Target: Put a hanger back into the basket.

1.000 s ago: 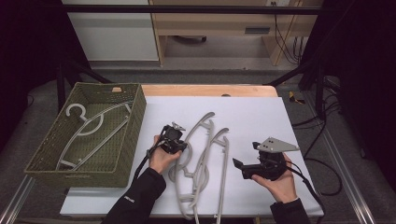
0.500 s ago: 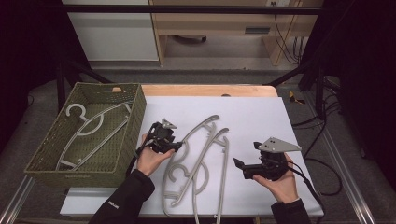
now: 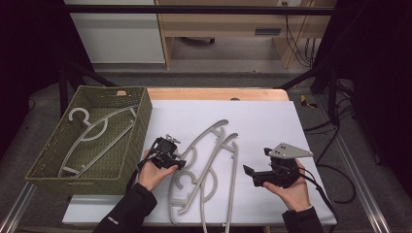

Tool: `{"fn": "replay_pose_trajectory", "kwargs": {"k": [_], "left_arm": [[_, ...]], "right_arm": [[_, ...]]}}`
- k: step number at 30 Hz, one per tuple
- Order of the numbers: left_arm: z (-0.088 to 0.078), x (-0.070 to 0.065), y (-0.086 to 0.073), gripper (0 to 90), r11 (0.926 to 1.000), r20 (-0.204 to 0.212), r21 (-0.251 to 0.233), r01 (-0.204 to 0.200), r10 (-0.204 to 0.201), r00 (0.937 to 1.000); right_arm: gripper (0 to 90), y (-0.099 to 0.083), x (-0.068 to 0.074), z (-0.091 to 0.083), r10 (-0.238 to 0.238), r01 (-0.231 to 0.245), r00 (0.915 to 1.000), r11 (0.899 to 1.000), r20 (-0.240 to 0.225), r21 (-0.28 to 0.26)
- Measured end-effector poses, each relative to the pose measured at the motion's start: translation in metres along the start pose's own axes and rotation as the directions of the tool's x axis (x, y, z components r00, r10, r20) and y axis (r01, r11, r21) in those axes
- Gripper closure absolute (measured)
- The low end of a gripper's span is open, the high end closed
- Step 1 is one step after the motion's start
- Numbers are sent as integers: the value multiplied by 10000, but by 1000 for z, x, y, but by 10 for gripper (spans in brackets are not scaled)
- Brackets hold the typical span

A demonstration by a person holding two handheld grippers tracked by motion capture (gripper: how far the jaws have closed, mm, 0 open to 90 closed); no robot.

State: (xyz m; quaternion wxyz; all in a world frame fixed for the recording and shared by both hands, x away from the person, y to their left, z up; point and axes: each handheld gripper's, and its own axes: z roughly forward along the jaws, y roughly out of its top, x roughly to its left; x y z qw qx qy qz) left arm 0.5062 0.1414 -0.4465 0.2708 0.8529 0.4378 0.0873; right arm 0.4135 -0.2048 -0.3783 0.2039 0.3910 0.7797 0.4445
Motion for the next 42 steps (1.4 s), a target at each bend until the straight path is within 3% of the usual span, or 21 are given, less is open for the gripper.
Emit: {"fn": "replay_pose_trajectory", "kwargs": {"k": [9, 13, 20, 23, 24, 25, 31, 33, 42], "left_arm": [[10, 4, -3, 585, 9994, -50, 242, 235, -234, 9997], [11, -1, -2, 645, 9996, -528, 210, 170, -158, 9985], [12, -9, 1, 693, 9983, -1037, 578, 39, 22, 9946], [12, -11, 3, 733, 9964, -1051, 833, 146, -58, 9944], [12, -11, 3, 735, 9964, -1051, 833, 146, -58, 9944], [12, -11, 3, 739, 9957, -1011, 840, 399, -313, 9944], [12, -9, 5, 791, 9943, -1127, 889, 583, -481, 9925], [12, -5, 5, 810, 9928, -927, 851, 843, -764, 9928], [10, -5, 6, 824, 9974, -793, 622, 368, -319, 9963]], "right_arm": [[92, 0, 0, 1, -38, 38, 10000, 10000, -22, 36], [92, 0, 0, 1, -28, 28, 10000, 10000, -35, 51], [90, 0, 0, 1, -25, 25, 10000, 10000, -30, 62], [89, 0, 0, 1, 9, -9, 10000, 10000, -47, 72], [89, 0, 0, 1, 9, -9, 10000, 10000, -47, 72], [88, 0, 0, 1, 1, -1, 10000, 10000, -56, 75], [88, 0, 1, 2, 38, -38, 10000, 10000, -74, 83], [88, 0, 0, 2, 42, -41, 9999, 10000, -123, 78], [88, 0, 0, 2, 37, -36, 9999, 10000, -114, 84]]}}
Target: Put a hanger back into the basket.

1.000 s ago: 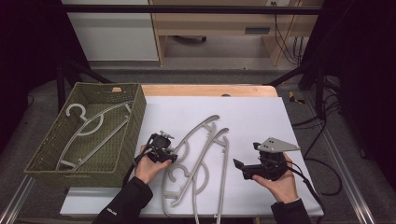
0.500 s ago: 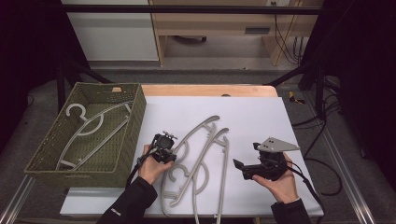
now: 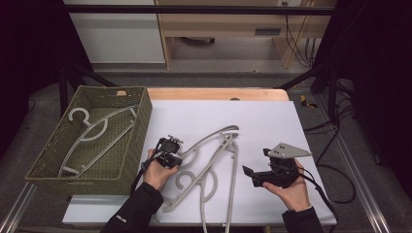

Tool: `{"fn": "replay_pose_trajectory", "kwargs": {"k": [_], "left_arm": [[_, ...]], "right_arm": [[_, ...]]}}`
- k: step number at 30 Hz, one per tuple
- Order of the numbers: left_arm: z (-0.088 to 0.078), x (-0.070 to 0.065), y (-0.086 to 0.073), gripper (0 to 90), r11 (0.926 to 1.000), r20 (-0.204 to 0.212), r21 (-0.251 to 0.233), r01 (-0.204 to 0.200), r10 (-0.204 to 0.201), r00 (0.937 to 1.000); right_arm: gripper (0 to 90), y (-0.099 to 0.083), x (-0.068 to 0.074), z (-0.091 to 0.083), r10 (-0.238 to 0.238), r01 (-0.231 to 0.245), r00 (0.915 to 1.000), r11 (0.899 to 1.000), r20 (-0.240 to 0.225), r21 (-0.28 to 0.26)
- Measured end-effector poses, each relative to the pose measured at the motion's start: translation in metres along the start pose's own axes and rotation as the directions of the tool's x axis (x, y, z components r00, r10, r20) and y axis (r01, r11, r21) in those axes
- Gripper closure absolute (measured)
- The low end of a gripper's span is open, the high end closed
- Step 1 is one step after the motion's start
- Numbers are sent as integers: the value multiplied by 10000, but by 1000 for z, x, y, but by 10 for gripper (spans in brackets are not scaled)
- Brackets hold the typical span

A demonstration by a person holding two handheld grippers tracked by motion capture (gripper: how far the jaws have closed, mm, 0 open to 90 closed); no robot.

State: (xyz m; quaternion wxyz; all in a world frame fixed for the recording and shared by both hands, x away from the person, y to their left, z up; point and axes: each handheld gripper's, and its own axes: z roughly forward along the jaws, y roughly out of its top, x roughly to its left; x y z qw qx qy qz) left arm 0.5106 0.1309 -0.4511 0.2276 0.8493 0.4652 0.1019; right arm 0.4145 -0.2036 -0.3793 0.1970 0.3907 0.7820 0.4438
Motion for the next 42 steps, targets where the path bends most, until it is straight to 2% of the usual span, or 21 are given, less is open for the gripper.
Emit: {"fn": "replay_pose_trajectory", "kwargs": {"k": [2, 5, 13, 17, 18, 20, 21, 24, 27, 28, 29, 32, 37, 38, 40, 42], "left_arm": [[-2, -1, 0, 825, 9999, 15, -87, -73, 73, 10000], [-12, -1, -1, 826, 9969, 5, -760, -188, 189, 9998], [-37, 3, -2, 827, 9886, -104, -1462, -352, 341, 9994], [-54, 3, -2, 828, 9805, -201, -1905, -493, 463, 9987], [-54, 3, -2, 828, 9805, -201, -1905, -493, 463, 9987], [-71, 0, 2, 828, 9734, -355, -2161, -763, 703, 9969], [-71, 0, 2, 828, 9734, -355, -2161, -763, 703, 9969], [-86, -3, 6, 828, 9682, -482, -2296, -990, 903, 9947], [-104, -9, 10, 827, 9581, -646, -2581, -1245, 1114, 9917], [-111, -11, 12, 827, 9532, -728, -2688, -1385, 1233, 9897], [-116, -11, 14, 827, 9523, -779, -2638, -1534, 1375, 9874], [-134, -14, 18, 827, 9408, -973, -2889, -1772, 1553, 9831], [-161, -10, 24, 827, 9255, -1240, -3164, -2082, 1773, 9763], [-166, -8, 25, 827, 9252, -1283, -3153, -2114, 1792, 9754], [-174, -2, 26, 827, 9191, -1533, -3235, -2251, 1838, 9709], [-182, 5, 27, 827, 9208, -1589, -3246, -2163, 1723, 9721]], "right_arm": [[89, 0, 0, 0, -23, 23, 10000, 10000, -4, -17], [89, 0, 0, -1, 23, -23, 10000, 10000, 1, -38], [89, 0, -1, -2, 59, -59, 10000, 10000, 36, -60], [89, 1, -2, -4, 76, -76, 10000, 9999, 61, -92], [89, 1, -2, -5, 97, -96, 9999, 9999, 82, -104], [89, 1, -3, -5, 91, -90, 9999, 9999, 79, -142], [89, 1, -3, -5, 91, -90, 9999, 9999, 79, -142], [90, 1, -4, -7, 144, -142, 9998, 9998, 113, -159], [89, 1, -4, -7, 117, -115, 9999, 9997, 106, -193], [89, 1, -4, -7, 111, -109, 9999, 9997, 110, -201], [89, 1, -5, -8, 113, -111, 9999, 9997, 127, -208], [89, 1, -5, -9, 162, -159, 9998, 9996, 127, -223], [90, 1, -6, -10, 112, -108, 9999, 9996, 121, -273], [89, 1, -5, -9, 115, -111, 9999, 9996, 124, -271], [89, 1, -6, -9, 108, -104, 9999, 9996, 133, -264], [89, 1, -6, -9, 139, -135, 9998, 9995, 126, -269]]}}
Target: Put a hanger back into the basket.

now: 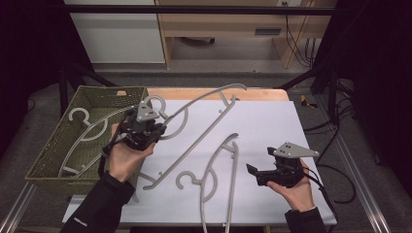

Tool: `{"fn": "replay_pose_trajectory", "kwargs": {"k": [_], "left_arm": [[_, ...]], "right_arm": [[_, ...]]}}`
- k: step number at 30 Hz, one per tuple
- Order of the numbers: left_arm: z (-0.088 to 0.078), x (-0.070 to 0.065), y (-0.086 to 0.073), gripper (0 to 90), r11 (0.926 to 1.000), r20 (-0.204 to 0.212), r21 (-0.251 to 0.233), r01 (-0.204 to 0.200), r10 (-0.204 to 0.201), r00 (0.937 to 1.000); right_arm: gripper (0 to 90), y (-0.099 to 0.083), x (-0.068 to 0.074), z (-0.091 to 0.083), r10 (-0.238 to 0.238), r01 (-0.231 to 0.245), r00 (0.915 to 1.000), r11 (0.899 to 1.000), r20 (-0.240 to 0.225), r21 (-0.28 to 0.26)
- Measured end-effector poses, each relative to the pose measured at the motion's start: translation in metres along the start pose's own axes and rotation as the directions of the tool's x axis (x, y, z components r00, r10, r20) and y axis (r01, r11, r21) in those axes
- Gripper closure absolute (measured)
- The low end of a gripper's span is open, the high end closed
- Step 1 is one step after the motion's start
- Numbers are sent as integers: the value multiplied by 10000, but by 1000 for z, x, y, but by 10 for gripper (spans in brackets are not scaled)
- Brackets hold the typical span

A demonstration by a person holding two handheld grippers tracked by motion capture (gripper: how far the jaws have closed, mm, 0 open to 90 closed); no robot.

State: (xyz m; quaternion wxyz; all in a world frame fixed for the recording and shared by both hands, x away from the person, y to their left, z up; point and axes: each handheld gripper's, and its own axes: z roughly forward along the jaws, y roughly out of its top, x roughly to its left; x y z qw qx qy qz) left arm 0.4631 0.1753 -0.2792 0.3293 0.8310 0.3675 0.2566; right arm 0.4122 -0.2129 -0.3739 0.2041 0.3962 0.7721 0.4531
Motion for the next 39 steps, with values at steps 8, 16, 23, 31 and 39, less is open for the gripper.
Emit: {"fn": "replay_pose_trajectory", "kwargs": {"k": [8, 16, 23, 31, 39], "left_arm": [[-20, 38, 0, 827, 9996, -784, -41, 271, -274, 9965], [-34, 78, -8, 827, 9977, -1440, -40, 671, -670, 9873], [-43, 108, -9, 827, 9955, -1915, 34, 950, -926, 9771], [-46, 135, -17, 827, 9928, -2224, -31, 1198, -1175, 9679], [-46, 160, -25, 826, 9903, -2690, 146, 1384, -1294, 9544]], "right_arm": [[89, 0, 0, 0, 21, -21, 10000, 10000, 9, 14], [88, 0, 0, 1, 41, -41, 10000, 10000, 30, 44], [87, 0, -1, 0, 74, -74, 10000, 10000, 48, -42], [83, -1, -3, 1, 84, -83, 9999, 9999, 127, -62], [83, -2, -4, 3, 58, -58, 9998, 10000, 189, 38]]}}
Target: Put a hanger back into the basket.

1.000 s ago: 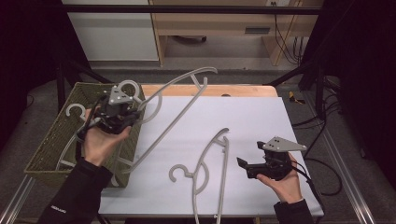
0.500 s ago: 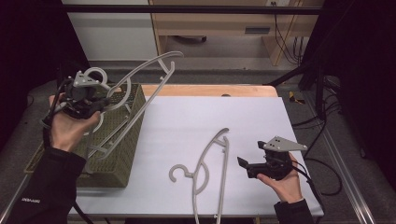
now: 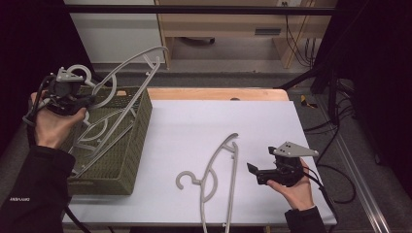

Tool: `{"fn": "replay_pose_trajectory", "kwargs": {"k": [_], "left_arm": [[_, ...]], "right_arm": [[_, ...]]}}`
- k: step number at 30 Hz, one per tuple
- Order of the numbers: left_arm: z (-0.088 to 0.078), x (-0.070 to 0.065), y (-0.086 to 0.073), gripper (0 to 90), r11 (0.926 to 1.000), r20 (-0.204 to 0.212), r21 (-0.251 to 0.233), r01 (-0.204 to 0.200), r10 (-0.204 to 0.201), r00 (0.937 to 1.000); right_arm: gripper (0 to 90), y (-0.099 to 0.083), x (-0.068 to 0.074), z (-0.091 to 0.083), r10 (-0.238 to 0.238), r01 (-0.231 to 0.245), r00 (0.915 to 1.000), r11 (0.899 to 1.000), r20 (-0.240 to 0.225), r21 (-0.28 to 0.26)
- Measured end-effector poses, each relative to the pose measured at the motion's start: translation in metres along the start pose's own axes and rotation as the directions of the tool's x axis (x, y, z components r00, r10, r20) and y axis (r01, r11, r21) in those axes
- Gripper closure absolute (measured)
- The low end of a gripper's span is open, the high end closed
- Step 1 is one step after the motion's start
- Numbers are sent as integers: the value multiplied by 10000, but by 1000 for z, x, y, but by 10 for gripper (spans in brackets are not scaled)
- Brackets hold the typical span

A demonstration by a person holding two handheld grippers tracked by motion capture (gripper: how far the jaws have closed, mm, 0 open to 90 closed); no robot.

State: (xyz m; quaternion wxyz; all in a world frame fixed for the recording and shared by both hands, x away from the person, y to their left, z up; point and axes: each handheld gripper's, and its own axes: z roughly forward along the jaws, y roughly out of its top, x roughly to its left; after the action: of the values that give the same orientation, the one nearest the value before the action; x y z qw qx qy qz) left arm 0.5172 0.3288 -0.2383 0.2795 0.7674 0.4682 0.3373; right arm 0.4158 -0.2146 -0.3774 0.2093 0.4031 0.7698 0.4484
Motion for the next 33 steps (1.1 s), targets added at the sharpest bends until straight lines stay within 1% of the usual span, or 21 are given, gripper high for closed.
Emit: {"fn": "replay_pose_trajectory", "kwargs": {"k": [3, 4, 6, 8, 12, 14, 16, 19, 20, 23, 28, 29, 33], "left_arm": [[5, 9, -1, 826, 9997, -197, 253, -50, 55, 9998], [6, 10, -2, 827, 9996, -243, 286, -90, 97, 9997], [10, 13, -3, 826, 9988, -329, 449, -194, 209, 9992], [13, 15, -4, 827, 9983, -364, 523, -239, 258, 9990], [20, 20, -10, 826, 9978, -486, 623, -239, 270, 9985], [23, 24, -14, 826, 9971, -554, 726, -220, 261, 9981], [26, 28, -18, 826, 9972, -673, 725, -209, 258, 9974], [29, 35, -24, 826, 9966, -719, 810, -169, 227, 9972], [30, 37, -27, 826, 9965, -676, 835, -94, 150, 9976], [33, 42, -33, 826, 9950, -801, 987, -159, 239, 9965], [38, 49, -43, 826, 9931, -784, 1164, -147, 240, 9966], [39, 51, -45, 826, 9924, -894, 1208, -223, 332, 9954], [41, 55, -50, 826, 9917, -1007, 1263, -221, 350, 9943]], "right_arm": [[83, 0, 0, 0, -23, 23, 10000, 10000, -2, -18], [83, 0, 0, -1, 50, -50, 10000, 10000, -20, 9], [84, 0, 0, -1, 43, -43, 10000, 10000, 10, -15], [83, 0, -1, -2, -5, 5, 10000, 10000, 6, -31], [84, -1, -2, -1, 81, -81, 10000, 10000, 31, -23], [84, -1, -3, -1, 92, -92, 9999, 10000, 43, -4], [84, -1, -3, 0, 65, -65, 10000, 10000, 37, 15], [84, -1, -3, 0, 66, -67, 10000, 10000, 32, 33], [84, -2, -2, 0, 115, -116, 9999, 9999, 33, 57], [84, -2, -2, 1, 112, -113, 9999, 9999, 19, 63], [84, -2, -2, 2, 106, -107, 9999, 9999, 54, 83], [84, -2, -3, 2, 86, -86, 9999, 9999, 59, 86], [84, -3, -3, 3, 92, -93, 9999, 9998, 57, 155]]}}
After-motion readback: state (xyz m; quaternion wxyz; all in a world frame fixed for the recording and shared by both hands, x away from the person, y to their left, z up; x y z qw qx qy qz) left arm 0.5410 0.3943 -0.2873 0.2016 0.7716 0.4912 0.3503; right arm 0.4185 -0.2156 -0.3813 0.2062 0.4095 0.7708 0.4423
